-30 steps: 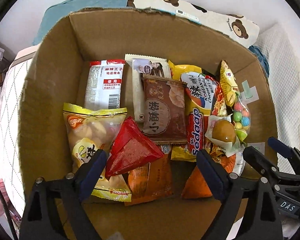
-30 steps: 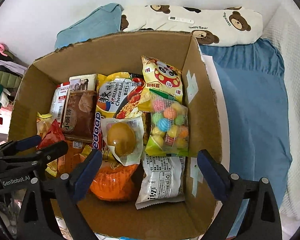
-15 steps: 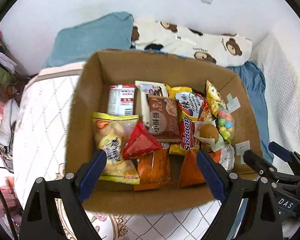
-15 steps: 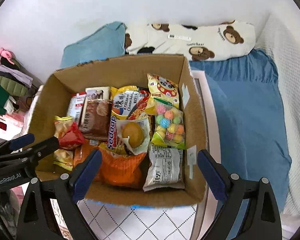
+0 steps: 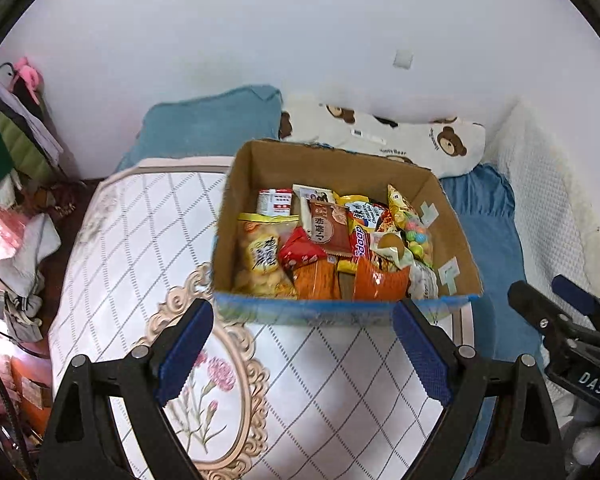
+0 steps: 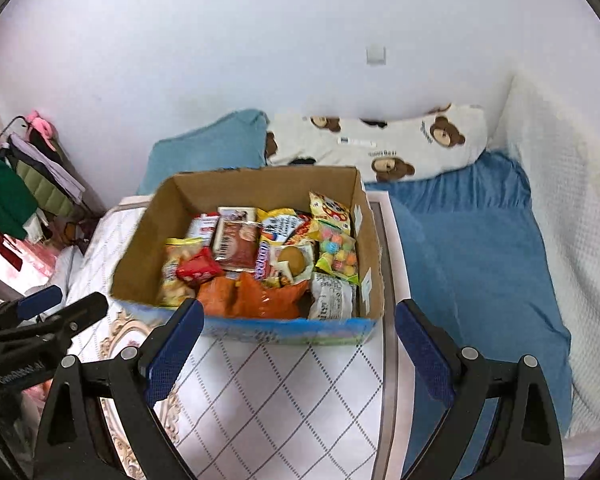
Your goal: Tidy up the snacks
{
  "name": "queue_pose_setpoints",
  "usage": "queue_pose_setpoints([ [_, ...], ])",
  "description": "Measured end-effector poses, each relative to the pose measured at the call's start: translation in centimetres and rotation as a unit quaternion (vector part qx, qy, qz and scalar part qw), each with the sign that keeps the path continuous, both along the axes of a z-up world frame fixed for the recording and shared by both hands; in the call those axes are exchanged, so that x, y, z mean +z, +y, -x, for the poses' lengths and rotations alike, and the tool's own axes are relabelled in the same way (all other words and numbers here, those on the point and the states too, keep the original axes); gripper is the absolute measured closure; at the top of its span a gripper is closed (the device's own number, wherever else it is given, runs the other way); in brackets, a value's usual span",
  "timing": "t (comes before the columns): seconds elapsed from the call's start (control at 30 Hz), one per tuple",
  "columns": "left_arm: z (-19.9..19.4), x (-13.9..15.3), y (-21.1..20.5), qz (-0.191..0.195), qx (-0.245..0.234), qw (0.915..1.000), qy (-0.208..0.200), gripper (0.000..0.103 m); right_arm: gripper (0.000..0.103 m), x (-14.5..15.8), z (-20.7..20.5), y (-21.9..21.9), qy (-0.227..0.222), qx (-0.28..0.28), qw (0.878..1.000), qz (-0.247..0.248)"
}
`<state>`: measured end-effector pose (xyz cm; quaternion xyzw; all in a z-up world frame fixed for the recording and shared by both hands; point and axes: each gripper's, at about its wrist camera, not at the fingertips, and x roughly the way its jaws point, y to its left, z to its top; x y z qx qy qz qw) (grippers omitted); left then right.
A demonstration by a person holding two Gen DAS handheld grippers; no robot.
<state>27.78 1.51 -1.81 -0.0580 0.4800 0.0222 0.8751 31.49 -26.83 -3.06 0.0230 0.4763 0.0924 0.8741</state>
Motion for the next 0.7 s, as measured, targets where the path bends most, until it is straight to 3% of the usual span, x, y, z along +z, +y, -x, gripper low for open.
queue_pose_setpoints([
  [0.43,10.4,4.5,-0.7,-0.036,0.007,0.9960,-0.082,0.011,0.000,7.1,11.9,0.3,-0.097,0.004,0.995,0.010],
  [0.7,13.8,6.9,-0.7,-0.040,0.003,0.9929,-0.112,0.011,0.000,9.7,17.0,0.1,-0.116,0.010,0.993,0.000],
])
